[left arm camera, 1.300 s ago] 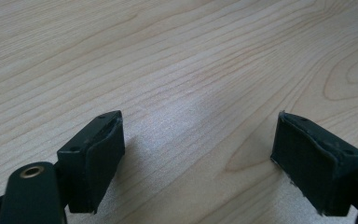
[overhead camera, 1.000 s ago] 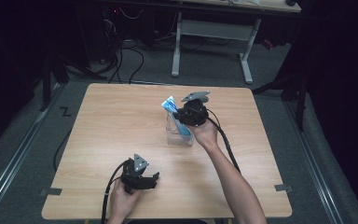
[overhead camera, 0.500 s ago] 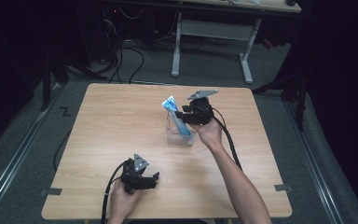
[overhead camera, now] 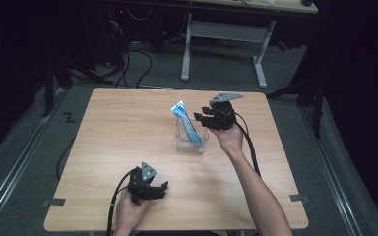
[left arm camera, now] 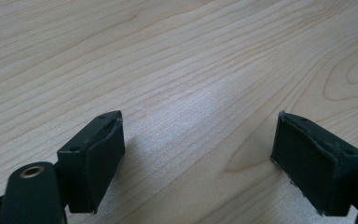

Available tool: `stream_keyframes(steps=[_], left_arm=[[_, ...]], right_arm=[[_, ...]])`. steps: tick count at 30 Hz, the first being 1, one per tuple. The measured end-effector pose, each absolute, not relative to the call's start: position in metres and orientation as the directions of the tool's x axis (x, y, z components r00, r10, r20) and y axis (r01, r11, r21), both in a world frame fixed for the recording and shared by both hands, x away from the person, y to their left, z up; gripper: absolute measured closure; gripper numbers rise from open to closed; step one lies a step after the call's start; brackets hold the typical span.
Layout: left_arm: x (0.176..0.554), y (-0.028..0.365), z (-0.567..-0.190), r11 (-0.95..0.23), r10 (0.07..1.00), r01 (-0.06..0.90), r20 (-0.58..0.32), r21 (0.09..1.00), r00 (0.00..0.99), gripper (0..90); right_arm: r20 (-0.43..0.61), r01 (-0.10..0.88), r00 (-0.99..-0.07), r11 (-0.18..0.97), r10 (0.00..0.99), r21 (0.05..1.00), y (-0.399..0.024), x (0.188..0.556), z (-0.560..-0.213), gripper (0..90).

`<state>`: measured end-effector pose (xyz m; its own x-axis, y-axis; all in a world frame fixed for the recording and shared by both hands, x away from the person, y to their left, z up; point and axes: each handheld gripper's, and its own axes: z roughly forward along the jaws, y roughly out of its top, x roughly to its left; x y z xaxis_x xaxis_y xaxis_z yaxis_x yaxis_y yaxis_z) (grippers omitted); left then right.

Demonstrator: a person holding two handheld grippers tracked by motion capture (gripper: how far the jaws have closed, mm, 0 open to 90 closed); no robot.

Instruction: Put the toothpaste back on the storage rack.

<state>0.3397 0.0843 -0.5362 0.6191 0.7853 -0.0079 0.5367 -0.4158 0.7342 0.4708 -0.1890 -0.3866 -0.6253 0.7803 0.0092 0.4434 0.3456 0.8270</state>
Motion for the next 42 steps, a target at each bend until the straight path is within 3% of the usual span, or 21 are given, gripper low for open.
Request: stream_keyframes(steps=[42], left_arm=[[0.340,0.084,-0.536,-0.412,0.787,0.538,-0.010,0.735,0.616,17.1]], right_arm=[[0.056,0.399,-0.574,0.219,0.817,0.890,-0.267,0.422,-0.352,51.8]])
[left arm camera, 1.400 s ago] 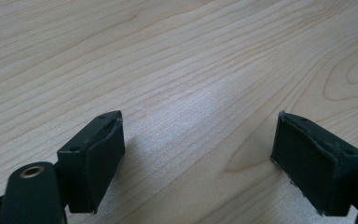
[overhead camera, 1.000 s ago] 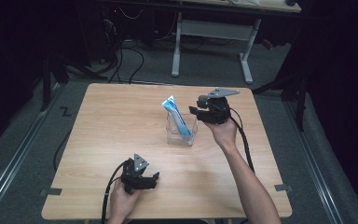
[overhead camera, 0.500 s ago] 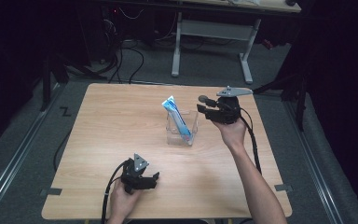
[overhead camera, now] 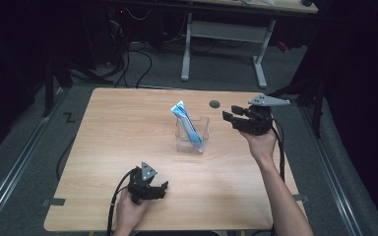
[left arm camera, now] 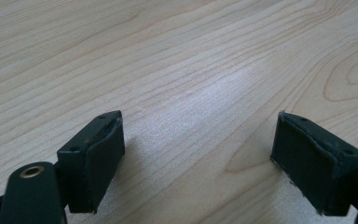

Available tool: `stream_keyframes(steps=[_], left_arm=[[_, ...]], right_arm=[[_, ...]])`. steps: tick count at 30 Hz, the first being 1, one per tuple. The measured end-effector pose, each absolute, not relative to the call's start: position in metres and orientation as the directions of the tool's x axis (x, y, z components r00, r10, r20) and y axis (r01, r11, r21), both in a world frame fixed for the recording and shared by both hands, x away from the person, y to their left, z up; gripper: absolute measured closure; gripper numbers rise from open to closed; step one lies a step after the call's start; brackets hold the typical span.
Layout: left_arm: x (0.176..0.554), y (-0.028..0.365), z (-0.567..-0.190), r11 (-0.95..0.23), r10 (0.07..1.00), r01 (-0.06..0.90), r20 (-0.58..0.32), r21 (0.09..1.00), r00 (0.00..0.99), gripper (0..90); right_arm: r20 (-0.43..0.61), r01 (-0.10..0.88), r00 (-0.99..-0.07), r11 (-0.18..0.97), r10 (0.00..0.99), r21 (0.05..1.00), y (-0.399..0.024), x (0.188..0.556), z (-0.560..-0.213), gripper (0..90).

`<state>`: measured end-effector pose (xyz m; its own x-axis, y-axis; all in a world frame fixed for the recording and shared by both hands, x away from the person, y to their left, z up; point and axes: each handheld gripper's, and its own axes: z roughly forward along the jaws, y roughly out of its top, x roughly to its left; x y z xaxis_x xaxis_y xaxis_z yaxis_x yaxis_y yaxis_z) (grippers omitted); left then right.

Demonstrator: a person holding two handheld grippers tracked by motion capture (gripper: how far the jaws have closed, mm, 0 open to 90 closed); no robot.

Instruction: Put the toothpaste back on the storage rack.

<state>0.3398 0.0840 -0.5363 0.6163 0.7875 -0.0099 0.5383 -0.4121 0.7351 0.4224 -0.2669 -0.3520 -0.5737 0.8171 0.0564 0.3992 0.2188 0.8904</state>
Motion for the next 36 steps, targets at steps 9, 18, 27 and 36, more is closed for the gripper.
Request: stream_keyframes(steps=[9,18,27,36], left_arm=[[0.340,0.084,-0.536,-0.413,0.787,0.539,-0.010,0.734,0.617,17.1],[0.340,0.084,-0.536,-0.414,0.787,0.539,-0.010,0.733,0.617,17.1],[0.340,0.084,-0.536,-0.412,0.787,0.539,-0.011,0.735,0.617,17.1],[0.340,0.084,-0.536,-0.413,0.787,0.539,-0.010,0.735,0.617,17.1]], right_arm=[[0.053,0.396,-0.557,0.209,0.829,0.894,-0.282,0.408,-0.342,50.6],[0.030,0.391,-0.551,0.226,0.834,0.892,-0.296,0.389,-0.332,49.9],[0.039,0.398,-0.536,0.212,0.843,0.892,-0.311,0.376,-0.338,49.5],[0.069,0.413,-0.517,0.178,0.853,0.893,-0.325,0.369,-0.349,49.2]])
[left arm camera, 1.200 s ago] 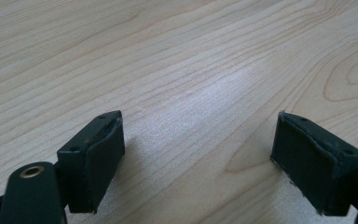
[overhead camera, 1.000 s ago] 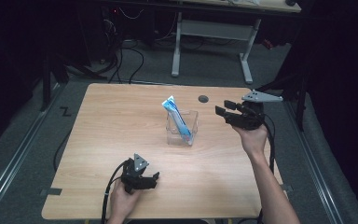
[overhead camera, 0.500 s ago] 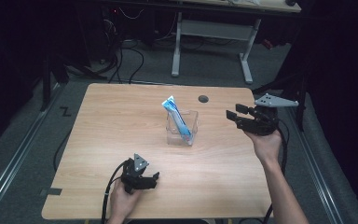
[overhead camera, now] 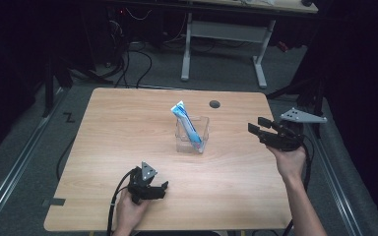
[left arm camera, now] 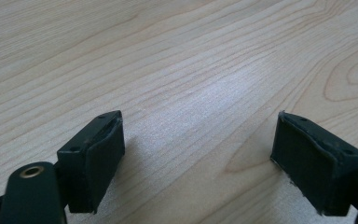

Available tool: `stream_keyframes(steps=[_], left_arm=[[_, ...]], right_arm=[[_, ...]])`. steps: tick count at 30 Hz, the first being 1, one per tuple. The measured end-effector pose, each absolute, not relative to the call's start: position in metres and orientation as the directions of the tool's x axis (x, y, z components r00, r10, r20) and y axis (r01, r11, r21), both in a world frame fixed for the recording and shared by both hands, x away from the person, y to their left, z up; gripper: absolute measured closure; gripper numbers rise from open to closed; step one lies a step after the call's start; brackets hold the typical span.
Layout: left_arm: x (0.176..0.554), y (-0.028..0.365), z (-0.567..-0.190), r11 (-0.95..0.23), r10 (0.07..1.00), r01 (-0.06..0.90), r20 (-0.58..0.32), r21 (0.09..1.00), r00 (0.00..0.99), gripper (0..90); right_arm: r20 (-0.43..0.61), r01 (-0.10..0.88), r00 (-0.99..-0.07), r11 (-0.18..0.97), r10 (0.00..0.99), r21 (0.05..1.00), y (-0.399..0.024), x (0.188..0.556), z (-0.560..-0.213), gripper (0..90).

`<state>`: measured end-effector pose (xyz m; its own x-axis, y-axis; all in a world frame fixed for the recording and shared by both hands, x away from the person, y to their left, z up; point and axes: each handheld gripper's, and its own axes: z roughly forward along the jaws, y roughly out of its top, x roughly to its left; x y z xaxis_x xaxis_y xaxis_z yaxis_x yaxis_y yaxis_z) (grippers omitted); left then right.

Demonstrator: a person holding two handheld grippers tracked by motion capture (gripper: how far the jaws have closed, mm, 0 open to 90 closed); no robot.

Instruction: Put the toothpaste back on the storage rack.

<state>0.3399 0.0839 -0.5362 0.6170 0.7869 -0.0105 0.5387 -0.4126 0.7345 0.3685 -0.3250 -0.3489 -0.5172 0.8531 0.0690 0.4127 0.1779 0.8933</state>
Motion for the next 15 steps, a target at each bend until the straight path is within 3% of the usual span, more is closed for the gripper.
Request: stream_keyframes(steps=[15], left_arm=[[0.340,0.084,-0.536,-0.413,0.787,0.539,-0.010,0.734,0.617,17.1]], right_arm=[[0.103,0.444,-0.484,0.142,0.869,0.885,-0.340,0.360,-0.377,49.1]])
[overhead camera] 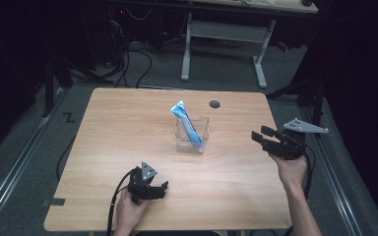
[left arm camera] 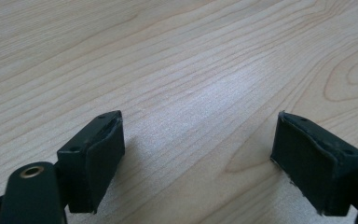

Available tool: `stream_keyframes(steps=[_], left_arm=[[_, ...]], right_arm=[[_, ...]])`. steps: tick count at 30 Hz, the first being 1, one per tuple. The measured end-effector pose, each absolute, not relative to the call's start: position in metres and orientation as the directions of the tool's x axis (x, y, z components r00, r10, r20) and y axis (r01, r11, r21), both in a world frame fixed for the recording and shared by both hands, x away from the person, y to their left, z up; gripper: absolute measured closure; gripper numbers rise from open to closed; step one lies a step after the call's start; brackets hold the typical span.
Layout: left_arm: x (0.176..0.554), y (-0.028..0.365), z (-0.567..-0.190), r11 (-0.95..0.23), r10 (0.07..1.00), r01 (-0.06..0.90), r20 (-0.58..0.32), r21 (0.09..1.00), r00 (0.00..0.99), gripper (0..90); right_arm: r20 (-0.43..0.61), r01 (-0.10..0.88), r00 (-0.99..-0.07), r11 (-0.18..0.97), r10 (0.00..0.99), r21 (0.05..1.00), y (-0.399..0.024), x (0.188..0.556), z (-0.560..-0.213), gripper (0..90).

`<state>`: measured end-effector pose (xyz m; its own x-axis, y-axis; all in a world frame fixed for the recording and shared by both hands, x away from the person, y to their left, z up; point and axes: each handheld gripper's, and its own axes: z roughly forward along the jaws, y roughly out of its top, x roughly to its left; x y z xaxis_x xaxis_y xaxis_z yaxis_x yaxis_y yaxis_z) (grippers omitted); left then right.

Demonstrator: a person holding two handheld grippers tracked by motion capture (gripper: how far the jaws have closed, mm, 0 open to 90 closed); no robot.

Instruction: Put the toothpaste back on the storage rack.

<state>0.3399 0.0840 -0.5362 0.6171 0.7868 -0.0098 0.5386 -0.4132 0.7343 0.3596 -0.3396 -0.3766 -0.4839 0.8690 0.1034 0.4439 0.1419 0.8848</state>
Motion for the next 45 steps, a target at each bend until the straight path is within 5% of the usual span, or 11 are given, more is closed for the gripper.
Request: stream_keyframes(steps=[45], left_arm=[[0.340,0.084,-0.536,-0.413,0.786,0.539,-0.011,0.735,0.618,17.0]], right_arm=[[0.183,0.516,-0.427,0.072,0.886,0.853,-0.355,0.344,-0.443,49.0]])
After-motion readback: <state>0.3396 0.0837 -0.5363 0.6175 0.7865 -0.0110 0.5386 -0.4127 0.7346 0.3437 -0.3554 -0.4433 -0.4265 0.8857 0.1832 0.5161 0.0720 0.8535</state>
